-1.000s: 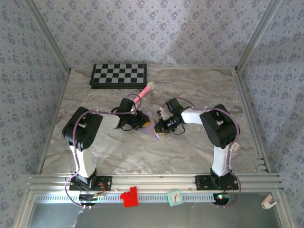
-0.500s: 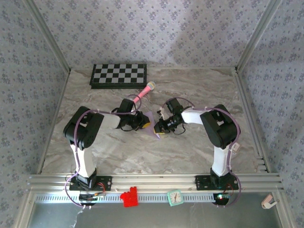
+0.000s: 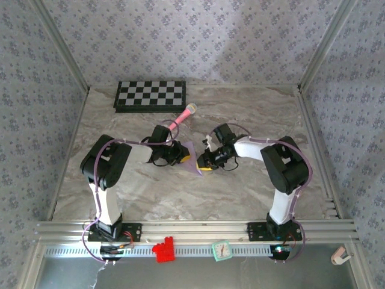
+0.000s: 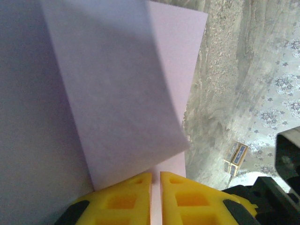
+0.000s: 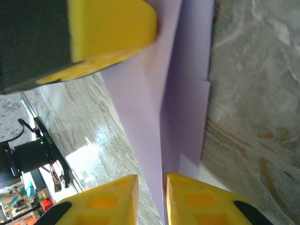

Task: Fold a paper plane with a square sheet of paper (pick it up from the middle)
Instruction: Fourth fold the wing at the center of the table.

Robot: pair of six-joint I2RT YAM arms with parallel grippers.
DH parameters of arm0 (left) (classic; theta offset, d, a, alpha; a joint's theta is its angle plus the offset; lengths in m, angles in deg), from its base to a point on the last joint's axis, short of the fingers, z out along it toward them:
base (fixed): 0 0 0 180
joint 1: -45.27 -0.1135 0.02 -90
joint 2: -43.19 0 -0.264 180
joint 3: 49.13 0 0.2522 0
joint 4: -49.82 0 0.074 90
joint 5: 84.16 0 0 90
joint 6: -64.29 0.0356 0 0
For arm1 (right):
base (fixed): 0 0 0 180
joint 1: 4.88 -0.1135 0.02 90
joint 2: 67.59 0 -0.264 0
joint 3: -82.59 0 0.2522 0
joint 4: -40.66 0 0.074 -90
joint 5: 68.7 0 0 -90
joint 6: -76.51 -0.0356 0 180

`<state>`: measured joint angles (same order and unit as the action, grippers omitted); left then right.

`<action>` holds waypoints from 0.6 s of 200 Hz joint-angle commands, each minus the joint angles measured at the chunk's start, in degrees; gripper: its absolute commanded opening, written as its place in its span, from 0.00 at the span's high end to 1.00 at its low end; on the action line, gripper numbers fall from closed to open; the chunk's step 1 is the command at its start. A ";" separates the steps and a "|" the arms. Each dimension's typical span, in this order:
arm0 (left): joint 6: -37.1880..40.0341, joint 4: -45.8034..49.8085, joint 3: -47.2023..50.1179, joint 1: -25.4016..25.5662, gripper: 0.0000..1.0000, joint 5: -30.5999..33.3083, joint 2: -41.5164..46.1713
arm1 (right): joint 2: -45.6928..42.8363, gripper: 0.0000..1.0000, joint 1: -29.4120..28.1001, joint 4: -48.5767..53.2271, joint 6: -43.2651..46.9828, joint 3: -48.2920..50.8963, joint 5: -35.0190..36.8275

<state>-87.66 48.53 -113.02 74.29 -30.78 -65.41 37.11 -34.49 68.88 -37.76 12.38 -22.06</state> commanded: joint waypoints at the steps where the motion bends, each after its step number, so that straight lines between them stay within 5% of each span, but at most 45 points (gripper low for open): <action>1: 1.35 1.43 -0.67 0.36 0.87 0.73 -1.44 | -0.40 0.76 -0.32 2.29 -1.35 0.90 -0.42; 120: 1.09 1.48 -0.58 0.41 0.86 0.96 -1.35 | 3.02 0.87 -1.14 1.89 -0.91 1.92 0.46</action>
<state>-87.68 48.53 -113.02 74.29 -30.78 -65.41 38.73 -35.19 69.47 -38.79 13.56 -22.01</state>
